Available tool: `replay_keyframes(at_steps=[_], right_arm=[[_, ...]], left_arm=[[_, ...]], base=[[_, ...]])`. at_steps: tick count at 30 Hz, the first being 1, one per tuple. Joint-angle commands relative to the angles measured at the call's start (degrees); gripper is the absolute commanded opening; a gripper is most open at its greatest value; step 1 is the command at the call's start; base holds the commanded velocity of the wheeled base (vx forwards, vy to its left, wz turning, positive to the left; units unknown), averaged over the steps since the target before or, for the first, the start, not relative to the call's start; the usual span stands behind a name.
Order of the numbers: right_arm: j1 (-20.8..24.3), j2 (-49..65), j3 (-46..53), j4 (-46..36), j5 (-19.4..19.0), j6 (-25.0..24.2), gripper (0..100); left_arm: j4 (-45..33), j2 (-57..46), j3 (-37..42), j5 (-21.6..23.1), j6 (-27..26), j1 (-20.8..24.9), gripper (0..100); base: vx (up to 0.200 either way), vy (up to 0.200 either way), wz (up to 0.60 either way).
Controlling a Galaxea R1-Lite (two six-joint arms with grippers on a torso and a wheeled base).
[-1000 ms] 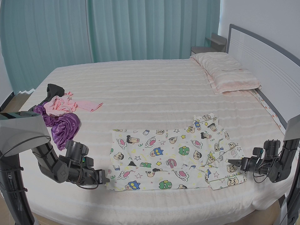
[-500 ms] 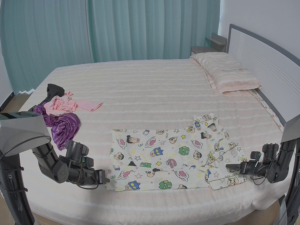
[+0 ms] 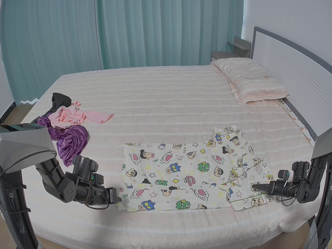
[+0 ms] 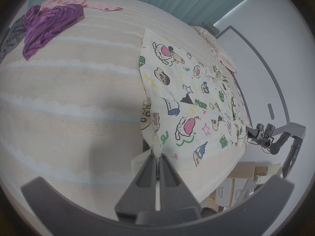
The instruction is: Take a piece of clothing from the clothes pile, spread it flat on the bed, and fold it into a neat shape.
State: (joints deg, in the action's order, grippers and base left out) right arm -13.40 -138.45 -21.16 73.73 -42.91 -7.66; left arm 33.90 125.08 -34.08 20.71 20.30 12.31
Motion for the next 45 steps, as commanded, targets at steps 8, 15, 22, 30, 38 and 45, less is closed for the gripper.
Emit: replay_keyframes(at_steps=[8,15,22,30,38,45], right_arm=[[-1.10,-0.33,-0.02,3.18,-4.81,-0.34,0],[-1.10,-0.42,0.16,9.68,-4.64,-4.47,0],[-0.93,-0.95,-0.28,15.57,-3.85,-8.87,0],[0.13,-3.49,-3.01,15.66,0.11,-9.13,0],[0.74,-4.20,-4.06,15.66,1.16,-9.48,0],[1.27,-4.29,-3.97,15.66,1.16,-9.48,100]], left_arm=[[0.11,0.52,-0.28,-0.15,0.01,0.08,0],[0.20,0.61,-0.37,-0.50,-0.08,0.17,0],[0.20,1.75,-1.51,-3.13,0.09,0.70,0],[0.73,2.28,-2.04,-3.13,0.36,0.78,0],[4.42,3.42,-1.86,-3.75,1.50,1.13,0],[4.51,3.24,-2.21,-4.10,2.11,1.13,100]], base=[[0.000,0.000,0.00],[0.000,0.000,0.00],[0.000,0.000,0.00],[0.000,0.000,0.00],[0.000,0.000,0.00],[0.000,0.000,0.00]])
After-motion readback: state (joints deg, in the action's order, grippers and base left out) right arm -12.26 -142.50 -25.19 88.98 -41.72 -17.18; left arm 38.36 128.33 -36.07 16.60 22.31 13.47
